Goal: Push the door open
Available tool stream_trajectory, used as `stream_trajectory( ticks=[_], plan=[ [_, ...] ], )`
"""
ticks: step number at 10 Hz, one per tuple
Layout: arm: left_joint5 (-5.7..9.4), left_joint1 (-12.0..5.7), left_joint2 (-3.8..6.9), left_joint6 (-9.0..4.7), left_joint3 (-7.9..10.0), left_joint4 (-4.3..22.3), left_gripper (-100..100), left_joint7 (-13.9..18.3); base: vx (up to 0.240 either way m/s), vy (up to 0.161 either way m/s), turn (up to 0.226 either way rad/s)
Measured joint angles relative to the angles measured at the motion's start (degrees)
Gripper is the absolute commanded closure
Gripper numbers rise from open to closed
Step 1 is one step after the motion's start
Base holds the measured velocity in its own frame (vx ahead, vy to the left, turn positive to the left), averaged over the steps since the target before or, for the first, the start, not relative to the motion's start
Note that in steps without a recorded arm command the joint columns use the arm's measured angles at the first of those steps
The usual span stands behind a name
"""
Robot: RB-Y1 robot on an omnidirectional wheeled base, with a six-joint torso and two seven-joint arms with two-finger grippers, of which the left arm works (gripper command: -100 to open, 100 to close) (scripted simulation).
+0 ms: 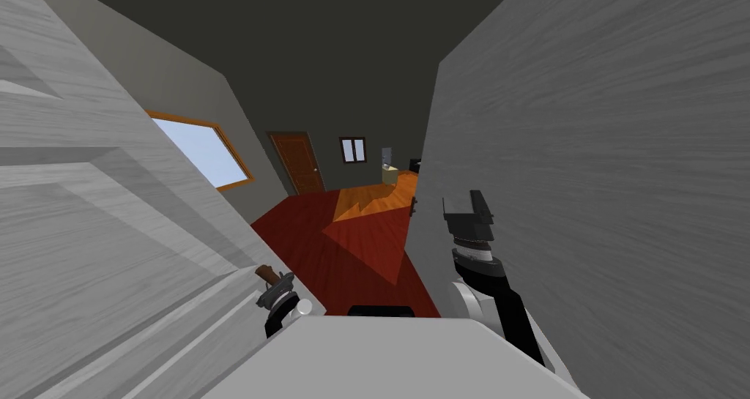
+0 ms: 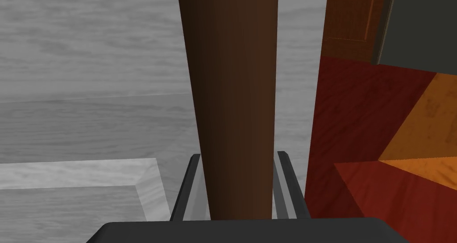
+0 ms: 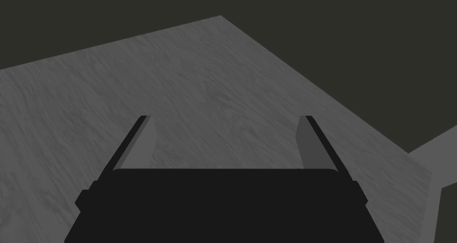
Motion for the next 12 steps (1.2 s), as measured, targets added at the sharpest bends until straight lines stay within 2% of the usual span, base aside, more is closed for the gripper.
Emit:
stream_trajectory(
  ticks=[3,6,7,8,12],
  plan=[
    [1.09,0.88,-0.12,-0.43,1.31,-0.07,100,-0.18,0.177,0.11,0.043],
    [2.49,0.02,0.79,-1.54,3.19,2.09,100,0.05,0.176,0.115,0.044],
    [2.77,0.12,1.12,-1.67,3.63,1.99,100,0.06,0.047,0.034,0.007],
    [3.0,0.62,1.02,-1.36,3.97,0.68,100,-0.49,0.114,0.068,0.024],
    [4.18,1.33,0.79,-1.53,5.33,0.89,100,-1.0,0.129,0.065,0.042]
  ],
)
